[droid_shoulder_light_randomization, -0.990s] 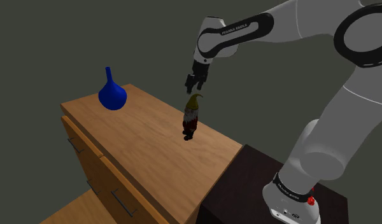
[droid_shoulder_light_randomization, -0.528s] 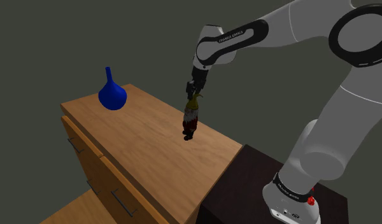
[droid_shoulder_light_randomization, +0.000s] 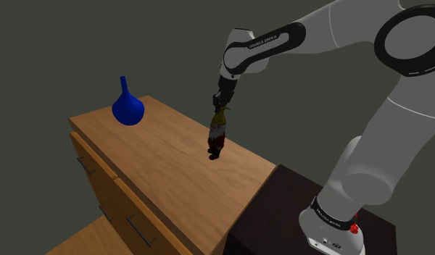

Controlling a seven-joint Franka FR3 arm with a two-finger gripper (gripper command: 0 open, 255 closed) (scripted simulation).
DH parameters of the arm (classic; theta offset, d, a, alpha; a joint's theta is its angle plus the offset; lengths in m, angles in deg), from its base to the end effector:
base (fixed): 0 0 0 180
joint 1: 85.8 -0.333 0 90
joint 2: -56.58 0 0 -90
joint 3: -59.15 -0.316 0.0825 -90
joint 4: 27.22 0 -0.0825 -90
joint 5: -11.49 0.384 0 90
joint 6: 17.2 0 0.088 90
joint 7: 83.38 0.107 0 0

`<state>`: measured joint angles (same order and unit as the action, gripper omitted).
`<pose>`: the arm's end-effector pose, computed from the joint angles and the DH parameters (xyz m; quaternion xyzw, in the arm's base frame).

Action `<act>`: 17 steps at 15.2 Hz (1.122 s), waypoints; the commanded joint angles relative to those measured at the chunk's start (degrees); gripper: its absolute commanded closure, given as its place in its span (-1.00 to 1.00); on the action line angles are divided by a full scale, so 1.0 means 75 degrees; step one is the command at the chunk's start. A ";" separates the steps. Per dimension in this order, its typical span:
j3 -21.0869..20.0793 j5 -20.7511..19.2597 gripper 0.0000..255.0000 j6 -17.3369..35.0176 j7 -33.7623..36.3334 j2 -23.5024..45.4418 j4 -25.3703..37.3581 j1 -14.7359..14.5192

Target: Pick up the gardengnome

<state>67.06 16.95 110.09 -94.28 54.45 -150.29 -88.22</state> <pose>0.5396 -0.0493 0.4285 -0.9974 -0.0203 -0.0605 0.0337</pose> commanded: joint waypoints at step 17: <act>-0.0009 -0.0151 1.00 -0.1526 0.0191 -0.0430 0.1095 0.0007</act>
<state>66.99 15.85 99.13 -92.88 51.33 -142.52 -88.18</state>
